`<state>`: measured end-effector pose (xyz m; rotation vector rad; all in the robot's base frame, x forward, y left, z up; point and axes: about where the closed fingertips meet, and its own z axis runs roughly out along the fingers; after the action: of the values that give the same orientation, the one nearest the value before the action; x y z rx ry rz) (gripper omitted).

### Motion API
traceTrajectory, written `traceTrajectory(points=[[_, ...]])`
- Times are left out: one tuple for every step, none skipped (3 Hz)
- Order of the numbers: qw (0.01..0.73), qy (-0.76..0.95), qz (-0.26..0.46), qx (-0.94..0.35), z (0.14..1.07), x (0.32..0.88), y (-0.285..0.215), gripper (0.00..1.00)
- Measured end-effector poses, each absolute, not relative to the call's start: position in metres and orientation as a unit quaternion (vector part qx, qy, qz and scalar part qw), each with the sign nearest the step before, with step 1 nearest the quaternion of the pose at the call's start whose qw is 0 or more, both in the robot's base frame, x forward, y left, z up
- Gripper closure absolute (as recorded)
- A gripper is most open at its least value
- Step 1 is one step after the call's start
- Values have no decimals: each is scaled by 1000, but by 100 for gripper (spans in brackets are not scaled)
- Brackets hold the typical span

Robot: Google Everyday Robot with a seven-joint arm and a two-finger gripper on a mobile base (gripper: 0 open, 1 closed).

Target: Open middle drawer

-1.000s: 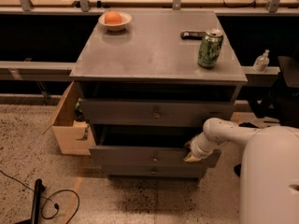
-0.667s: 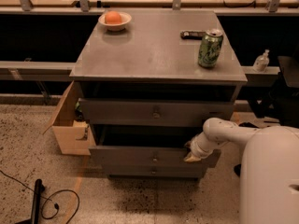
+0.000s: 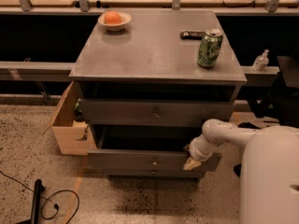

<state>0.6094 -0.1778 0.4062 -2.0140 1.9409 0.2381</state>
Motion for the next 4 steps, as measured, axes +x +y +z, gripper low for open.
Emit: traceTrajectory(points=[[166, 682, 84, -707, 406, 609, -178, 0], [150, 683, 109, -707, 400, 590, -173, 0], [139, 681, 125, -708, 397, 577, -171, 18], [139, 681, 125, -708, 397, 577, -171, 42]])
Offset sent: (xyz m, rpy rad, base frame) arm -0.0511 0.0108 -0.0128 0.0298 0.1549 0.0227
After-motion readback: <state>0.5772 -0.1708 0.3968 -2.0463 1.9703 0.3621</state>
